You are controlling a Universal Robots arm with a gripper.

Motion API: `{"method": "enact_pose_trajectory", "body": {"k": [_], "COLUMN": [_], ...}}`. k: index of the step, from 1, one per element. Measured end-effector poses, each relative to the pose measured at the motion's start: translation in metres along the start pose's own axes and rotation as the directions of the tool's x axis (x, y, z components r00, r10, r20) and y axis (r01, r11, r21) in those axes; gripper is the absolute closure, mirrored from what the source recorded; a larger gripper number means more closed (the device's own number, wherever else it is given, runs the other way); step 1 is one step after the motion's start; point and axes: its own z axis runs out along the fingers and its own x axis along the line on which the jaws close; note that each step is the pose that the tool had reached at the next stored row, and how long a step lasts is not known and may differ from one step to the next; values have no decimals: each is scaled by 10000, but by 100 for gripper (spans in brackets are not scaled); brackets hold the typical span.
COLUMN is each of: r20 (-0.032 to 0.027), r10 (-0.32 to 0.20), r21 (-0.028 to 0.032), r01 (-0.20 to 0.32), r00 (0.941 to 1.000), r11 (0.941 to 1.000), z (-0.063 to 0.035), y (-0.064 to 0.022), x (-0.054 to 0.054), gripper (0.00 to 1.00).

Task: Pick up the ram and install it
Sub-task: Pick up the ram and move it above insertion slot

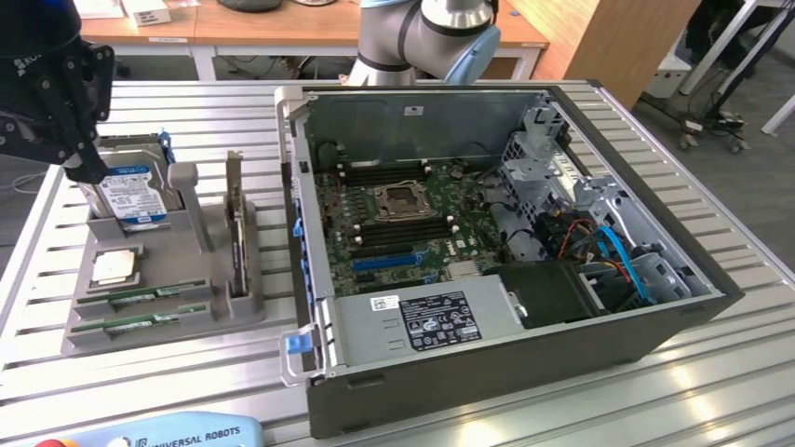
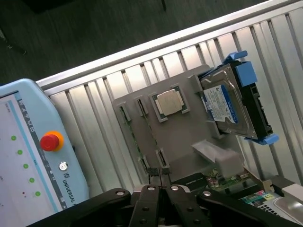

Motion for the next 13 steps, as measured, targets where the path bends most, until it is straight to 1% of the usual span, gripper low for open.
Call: {"method": "enact_pose_trajectory", "body": {"k": [6, 10, 13], "r20": [-28, -55, -84], "r10": [-633, -986, -1278], "r21": [-14, -19, -23], "r01": [633, 986, 1278], "r00": [9980, 9951, 9918], "r11": [9980, 9951, 9918], "z": [0, 0, 0], "y": [0, 0, 0], "x": [0, 0, 0], "gripper": [90, 90, 90]}}
